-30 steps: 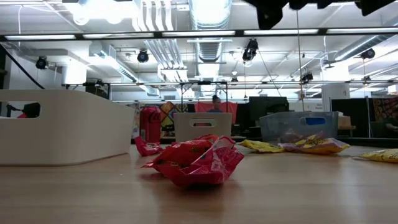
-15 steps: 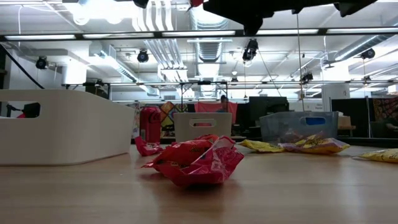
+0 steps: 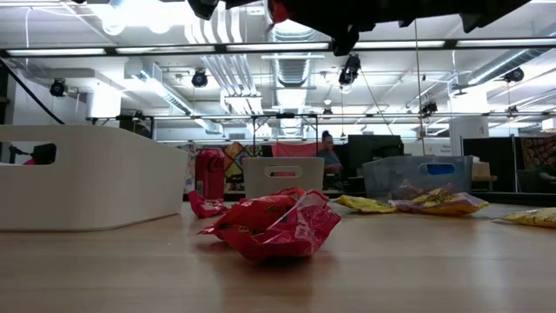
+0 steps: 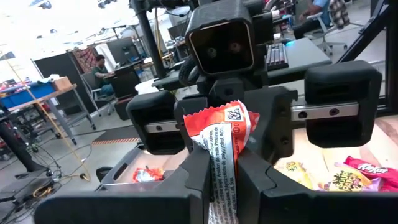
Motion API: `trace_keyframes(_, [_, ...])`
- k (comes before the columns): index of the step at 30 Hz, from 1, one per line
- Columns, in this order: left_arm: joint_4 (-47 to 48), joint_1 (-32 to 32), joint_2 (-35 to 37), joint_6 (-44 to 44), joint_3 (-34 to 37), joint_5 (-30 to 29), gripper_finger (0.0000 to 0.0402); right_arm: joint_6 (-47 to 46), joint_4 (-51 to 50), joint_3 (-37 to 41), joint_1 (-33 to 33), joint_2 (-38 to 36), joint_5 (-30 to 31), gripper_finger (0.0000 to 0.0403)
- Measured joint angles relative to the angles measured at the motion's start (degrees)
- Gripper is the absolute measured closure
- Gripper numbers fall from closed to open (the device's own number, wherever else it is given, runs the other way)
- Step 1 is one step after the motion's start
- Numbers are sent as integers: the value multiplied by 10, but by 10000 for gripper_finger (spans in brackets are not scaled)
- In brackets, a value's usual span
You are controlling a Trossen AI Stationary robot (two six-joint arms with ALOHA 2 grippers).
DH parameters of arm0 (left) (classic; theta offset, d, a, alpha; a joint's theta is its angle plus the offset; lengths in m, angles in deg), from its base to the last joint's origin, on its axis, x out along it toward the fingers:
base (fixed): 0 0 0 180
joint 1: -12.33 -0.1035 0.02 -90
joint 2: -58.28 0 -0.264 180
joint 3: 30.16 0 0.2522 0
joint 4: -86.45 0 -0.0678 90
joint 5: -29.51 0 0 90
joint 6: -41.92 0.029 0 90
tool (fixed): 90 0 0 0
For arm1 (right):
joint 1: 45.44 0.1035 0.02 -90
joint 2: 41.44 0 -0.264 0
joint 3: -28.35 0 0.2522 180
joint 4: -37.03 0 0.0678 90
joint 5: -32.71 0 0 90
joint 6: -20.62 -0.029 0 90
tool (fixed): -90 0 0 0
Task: Sort candy
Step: Put the orange candy into the black bin
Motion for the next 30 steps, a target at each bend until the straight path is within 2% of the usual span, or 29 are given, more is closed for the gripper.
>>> trace_keyframes(2, [1, 0, 1, 0, 0, 0, 374, 7, 0, 0, 0, 0, 0, 378])
trace_keyframes(11, [46, 3, 15, -4, 0, -8, 302, 0, -10, 0, 0, -2, -3, 388])
trace_keyframes(15, [70, 5, 23, -5, -1, -46, 276, -23, -50, 0, -1, -16, 26, 388])
trace_keyframes(19, [114, 8, 39, -12, -1, -111, 264, -63, -144, 0, -9, -47, 70, 389])
trace_keyframes(23, [174, 9, 65, -49, -1, -113, 263, -104, -266, 0, -26, -92, 111, 390])
trace_keyframes(26, [212, 10, 81, -86, -1, -109, 266, -147, -379, 0, -48, -129, 192, 390])
trace_keyframes(30, [262, 13, 104, -130, -1, -109, 269, -248, -550, 0, -90, -177, 297, 390])
